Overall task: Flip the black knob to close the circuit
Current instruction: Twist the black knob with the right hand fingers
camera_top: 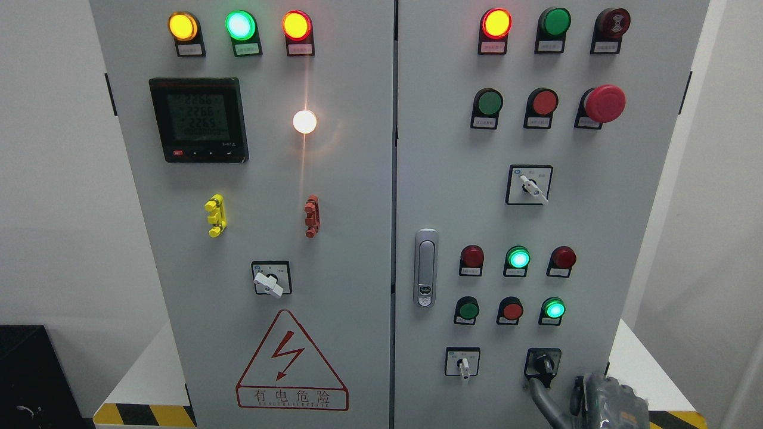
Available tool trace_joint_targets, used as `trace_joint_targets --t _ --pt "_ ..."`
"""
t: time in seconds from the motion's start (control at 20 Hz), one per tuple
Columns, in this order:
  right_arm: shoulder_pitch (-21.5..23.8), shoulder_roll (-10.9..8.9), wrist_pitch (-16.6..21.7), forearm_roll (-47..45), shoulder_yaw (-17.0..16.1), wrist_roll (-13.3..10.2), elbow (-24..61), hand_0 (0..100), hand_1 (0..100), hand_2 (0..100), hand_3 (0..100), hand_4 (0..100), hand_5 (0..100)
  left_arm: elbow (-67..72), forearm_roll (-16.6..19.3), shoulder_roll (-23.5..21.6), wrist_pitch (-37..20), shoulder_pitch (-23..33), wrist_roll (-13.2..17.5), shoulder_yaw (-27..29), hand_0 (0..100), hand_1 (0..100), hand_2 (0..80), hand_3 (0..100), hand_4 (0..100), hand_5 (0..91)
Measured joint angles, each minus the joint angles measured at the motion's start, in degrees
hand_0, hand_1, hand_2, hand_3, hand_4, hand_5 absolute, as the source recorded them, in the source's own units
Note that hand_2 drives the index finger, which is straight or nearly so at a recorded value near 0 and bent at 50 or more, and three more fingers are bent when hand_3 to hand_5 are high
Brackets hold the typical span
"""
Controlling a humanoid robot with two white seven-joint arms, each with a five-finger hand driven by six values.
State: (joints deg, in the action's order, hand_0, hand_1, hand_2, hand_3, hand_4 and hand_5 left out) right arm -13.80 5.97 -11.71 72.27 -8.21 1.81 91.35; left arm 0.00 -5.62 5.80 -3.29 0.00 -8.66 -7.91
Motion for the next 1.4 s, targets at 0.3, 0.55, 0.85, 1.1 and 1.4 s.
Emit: trace_joint_targets --t 0.3,0.55,0.85,1.1,1.4 --pt "0.00 -0.30 0.10 -0.02 -0.63 0.05 -0.06 0 0 87 100 96 100 0.00 0.00 0.00 0.00 0.00 0.00 0.00 12 56 0.0 0 0 0.0" --pt "0.01 -0.53 0.19 -0.02 -1.20 0.20 -0.02 0 0 87 100 96 100 0.00 0.00 0.00 0.00 0.00 0.00 0.00 12 56 0.0 0 0 0.0" --pt "0.00 -0.74 0.25 -0.07 -1.71 0.24 0.04 0 0 87 100 96 100 0.00 0.00 -0.02 0.00 0.00 0.00 0.00 12 56 0.0 0 0 0.0" --pt "-0.04 -0.86 0.27 -0.15 -1.98 0.09 0.11 0 0 87 100 96 100 0.00 0.00 -0.02 0.00 0.00 0.00 0.00 12 56 0.0 0 0 0.0" --pt "-0.09 -0.94 0.28 -0.31 -2.19 -0.02 0.19 0 0 87 100 96 100 0.00 0.00 -0.02 0.00 0.00 0.00 0.00 12 56 0.0 0 0 0.0"
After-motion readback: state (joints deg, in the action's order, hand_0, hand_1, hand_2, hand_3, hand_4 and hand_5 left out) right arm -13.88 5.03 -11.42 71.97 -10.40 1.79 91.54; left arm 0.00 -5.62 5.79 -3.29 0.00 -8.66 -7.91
